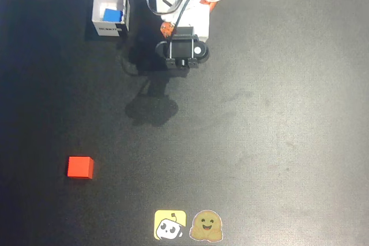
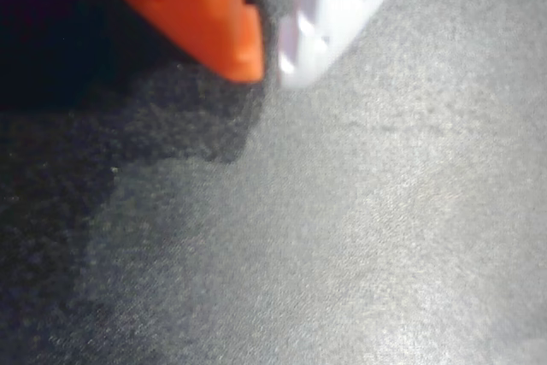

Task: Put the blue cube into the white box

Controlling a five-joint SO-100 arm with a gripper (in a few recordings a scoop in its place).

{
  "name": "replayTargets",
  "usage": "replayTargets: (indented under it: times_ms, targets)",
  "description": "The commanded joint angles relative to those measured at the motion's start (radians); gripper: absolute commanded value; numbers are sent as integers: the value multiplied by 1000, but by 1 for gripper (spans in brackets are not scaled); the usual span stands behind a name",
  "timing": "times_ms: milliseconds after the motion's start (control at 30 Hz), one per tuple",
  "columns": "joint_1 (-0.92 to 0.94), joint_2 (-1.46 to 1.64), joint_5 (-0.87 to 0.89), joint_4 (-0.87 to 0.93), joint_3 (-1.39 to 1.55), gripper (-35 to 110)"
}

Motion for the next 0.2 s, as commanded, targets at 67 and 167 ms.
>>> replayTargets:
  times_ms: [67, 167]
  targets:
    - [5, 5, -2, 3, -3, 0]
    - [5, 5, -2, 3, -3, 0]
